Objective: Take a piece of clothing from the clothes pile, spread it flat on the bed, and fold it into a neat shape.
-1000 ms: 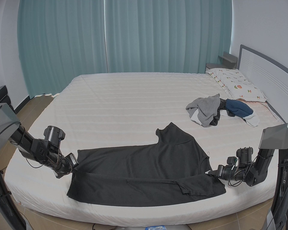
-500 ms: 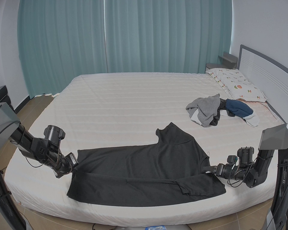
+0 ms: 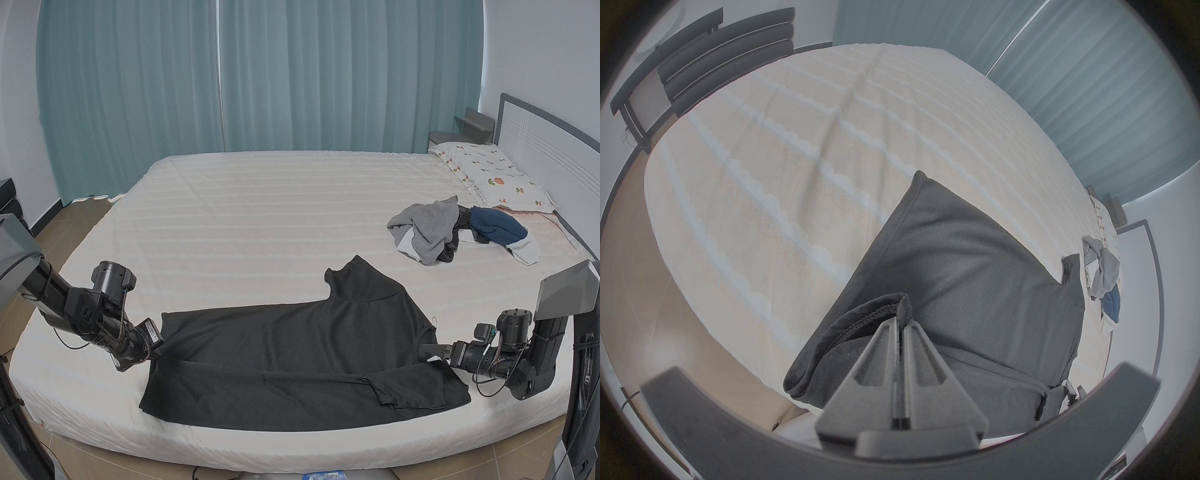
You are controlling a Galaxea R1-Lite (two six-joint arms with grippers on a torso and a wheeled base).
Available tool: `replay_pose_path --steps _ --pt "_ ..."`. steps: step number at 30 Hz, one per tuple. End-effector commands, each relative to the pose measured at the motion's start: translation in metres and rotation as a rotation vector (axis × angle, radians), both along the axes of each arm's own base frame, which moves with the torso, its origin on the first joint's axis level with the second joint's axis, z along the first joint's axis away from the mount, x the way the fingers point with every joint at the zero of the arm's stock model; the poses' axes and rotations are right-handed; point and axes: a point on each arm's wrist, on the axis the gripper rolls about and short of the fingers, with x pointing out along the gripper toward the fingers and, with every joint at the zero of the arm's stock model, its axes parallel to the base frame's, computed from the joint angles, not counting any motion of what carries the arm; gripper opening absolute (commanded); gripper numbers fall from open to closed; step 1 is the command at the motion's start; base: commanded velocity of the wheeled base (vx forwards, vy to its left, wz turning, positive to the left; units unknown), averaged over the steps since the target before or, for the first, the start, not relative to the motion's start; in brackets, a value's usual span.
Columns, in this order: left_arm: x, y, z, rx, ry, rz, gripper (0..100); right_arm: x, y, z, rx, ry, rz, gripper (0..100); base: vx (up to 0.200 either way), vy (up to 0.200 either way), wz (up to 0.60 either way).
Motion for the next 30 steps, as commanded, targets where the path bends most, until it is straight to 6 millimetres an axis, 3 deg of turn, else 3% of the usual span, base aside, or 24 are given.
replay_pose_path --steps 1,14,23,28,29,30 --pt "0.0 0.0 0.0 0.001 0.002 0.001 0 -0.004 0.0 0.003 -0.002 -0.007 -0.003 100 0.0 0.0 0.0" --pt "-0.003 0.0 -0.001 -0.002 0.009 0.003 0 -0.008 0.014 -0.002 -0.004 -0.02 0.048 100 0.0 0.0 0.0" --pt "-0.002 0.001 0.003 0.0 0.016 0.006 0 -0.013 0.011 -0.029 -0.022 0.037 0.047 100 0.0 0.0 0.0" --pt "-0.002 0.001 0.002 -0.001 0.018 0.005 0 -0.015 0.009 -0.029 -0.026 0.038 0.047 100 0.0 0.0 0.0" --pt "-0.002 0.001 0.002 -0.001 0.018 0.005 0 -0.015 0.008 -0.029 -0.026 0.037 0.045 0 0.0 0.0 0.0" --pt "-0.002 0.001 0.002 -0.001 0.018 0.005 0 -0.015 0.008 -0.028 -0.026 0.034 0.044 0 0.0 0.0 0.0"
